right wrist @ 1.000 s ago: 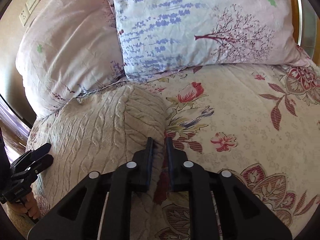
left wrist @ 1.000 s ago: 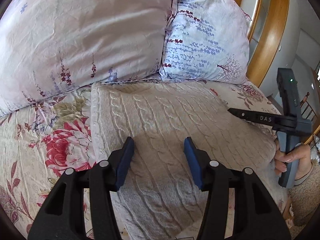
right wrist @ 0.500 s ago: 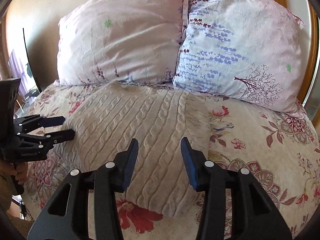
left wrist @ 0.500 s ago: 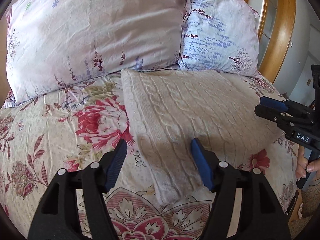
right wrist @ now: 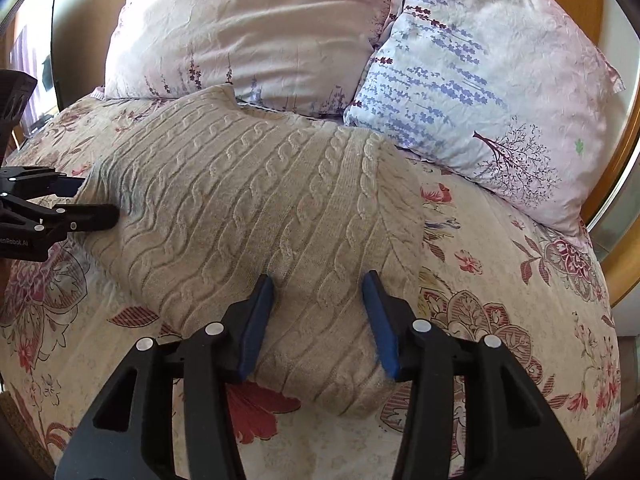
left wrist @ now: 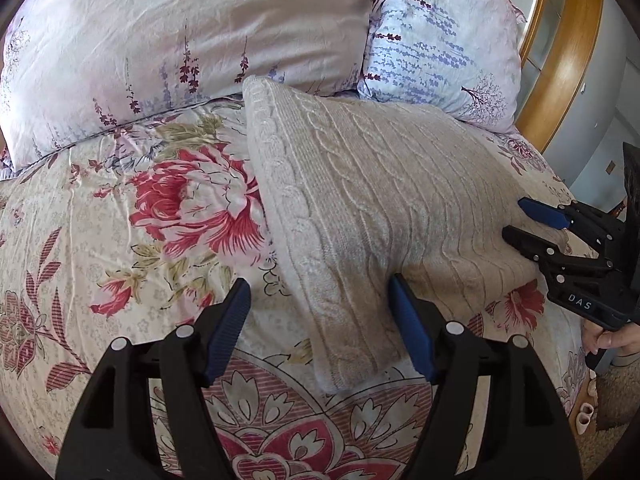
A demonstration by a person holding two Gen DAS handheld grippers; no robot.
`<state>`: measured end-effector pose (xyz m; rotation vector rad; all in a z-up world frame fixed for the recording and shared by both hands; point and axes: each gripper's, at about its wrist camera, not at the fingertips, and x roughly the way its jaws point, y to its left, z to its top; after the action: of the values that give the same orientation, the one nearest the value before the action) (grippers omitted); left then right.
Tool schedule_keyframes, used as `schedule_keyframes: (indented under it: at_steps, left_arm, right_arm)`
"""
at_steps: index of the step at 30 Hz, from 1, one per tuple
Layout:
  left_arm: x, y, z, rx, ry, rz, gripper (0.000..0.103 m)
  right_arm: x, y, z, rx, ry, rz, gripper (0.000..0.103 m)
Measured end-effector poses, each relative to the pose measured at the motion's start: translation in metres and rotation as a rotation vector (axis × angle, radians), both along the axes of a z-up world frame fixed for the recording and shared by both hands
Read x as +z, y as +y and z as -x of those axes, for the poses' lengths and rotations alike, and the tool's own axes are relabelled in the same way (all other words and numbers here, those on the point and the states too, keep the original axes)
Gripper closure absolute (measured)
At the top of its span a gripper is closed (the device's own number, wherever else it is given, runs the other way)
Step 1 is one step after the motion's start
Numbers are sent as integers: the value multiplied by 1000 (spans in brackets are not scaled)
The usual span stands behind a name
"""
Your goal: Fold small clothes
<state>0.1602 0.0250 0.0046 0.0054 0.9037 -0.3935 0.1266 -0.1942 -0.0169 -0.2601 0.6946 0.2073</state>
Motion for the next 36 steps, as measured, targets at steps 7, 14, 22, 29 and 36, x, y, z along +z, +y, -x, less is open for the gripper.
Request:
schedule_keyframes:
  at_steps: [7, 14, 22, 29, 36]
  left_arm:
    - [1, -2, -3, 36, -14, -24, 21]
    - [16, 12, 27, 101, -63, -13, 11]
    - [8, 12, 55, 154, 0, 31, 6]
    - [3, -2, 70, 190, 0, -38, 2]
    - [-9, -17, 73, 208, 21, -109, 2]
  right_arm:
    - [5, 0, -4, -58, 12, -54, 48]
    - [31, -22, 38, -148, -113, -150, 6]
    - [23, -34, 62, -245, -109, -203, 1]
    - [5, -18, 65, -226, -24, -178, 1]
    - [-10, -8, 62, -234, 37, -169, 1]
